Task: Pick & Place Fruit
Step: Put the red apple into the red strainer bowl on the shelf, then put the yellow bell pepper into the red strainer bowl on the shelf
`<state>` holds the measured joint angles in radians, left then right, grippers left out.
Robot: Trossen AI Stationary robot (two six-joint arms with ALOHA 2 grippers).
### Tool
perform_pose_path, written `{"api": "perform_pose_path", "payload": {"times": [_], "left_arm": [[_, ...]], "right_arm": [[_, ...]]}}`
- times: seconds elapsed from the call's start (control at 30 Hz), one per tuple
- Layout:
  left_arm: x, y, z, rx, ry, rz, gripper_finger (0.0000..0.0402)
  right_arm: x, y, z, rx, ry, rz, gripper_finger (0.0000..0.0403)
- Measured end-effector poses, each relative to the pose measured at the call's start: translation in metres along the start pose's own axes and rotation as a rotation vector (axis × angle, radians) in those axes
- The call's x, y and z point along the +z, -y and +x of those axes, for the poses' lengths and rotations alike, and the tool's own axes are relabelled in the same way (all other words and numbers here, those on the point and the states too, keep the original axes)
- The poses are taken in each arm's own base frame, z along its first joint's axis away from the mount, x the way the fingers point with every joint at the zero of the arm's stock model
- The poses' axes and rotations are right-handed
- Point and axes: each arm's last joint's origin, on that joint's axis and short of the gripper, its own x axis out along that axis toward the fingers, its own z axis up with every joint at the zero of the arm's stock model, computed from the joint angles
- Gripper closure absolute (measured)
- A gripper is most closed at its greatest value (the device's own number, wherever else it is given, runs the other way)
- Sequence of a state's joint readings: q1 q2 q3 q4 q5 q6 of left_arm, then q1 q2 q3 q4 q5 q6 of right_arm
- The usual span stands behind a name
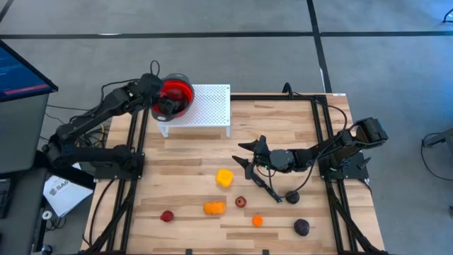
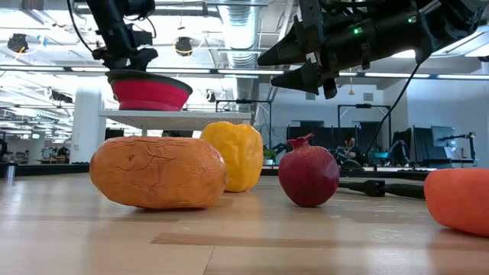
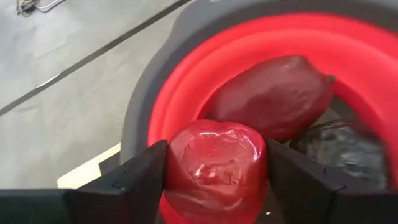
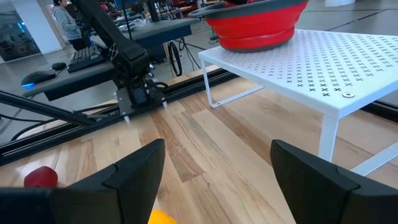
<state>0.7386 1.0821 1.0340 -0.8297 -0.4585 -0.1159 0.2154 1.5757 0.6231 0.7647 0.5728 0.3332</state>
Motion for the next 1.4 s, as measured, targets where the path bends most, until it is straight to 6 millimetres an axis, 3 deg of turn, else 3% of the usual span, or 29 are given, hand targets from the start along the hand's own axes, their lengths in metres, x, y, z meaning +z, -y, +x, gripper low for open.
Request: {"api": "perform_pose_path", "payload": {"times": [0.2,0.53,0.8,0.93,1.13,1.3,1.4], "left_arm": [[-0.009,-0.001,0.009,0.016,-0.045,0.008,0.0112],[-0.008,-0.001,0.009,0.019,-0.03,0.028,0.0051],[-0.005,-0.006,-0.016,-0.052,0.122,0.006,0.0053],[-0.01,-0.006,-0.044,-0.26,0.234,0.006,0.0061],[-0.03,0.004,-0.091,-0.735,0.377,0.05,0.0077],[-0.057,0.029,-0.111,-1.107,0.487,0.113,0.0095],[-0.076,0.052,-0.114,-1.285,0.544,0.178,0.0104]], "right_arm": [[0.0,0.0,0.0,0.0,0.0,0.0,0.0117],[0.0,0.0,0.0,0.0,0.0,0.0,0.0117],[0.0,0.0,0.0,-0.001,0.0,0.0,0.0117],[0.001,0.004,0.002,-0.014,0.002,-0.001,0.0117],[0.002,0.007,0.006,0.059,-0.024,-0.043,0.0117],[0.004,-0.006,0.005,0.334,-0.071,-0.201,0.0117],[0.008,-0.013,0.01,0.346,-0.161,-0.265,0.0117]]}}
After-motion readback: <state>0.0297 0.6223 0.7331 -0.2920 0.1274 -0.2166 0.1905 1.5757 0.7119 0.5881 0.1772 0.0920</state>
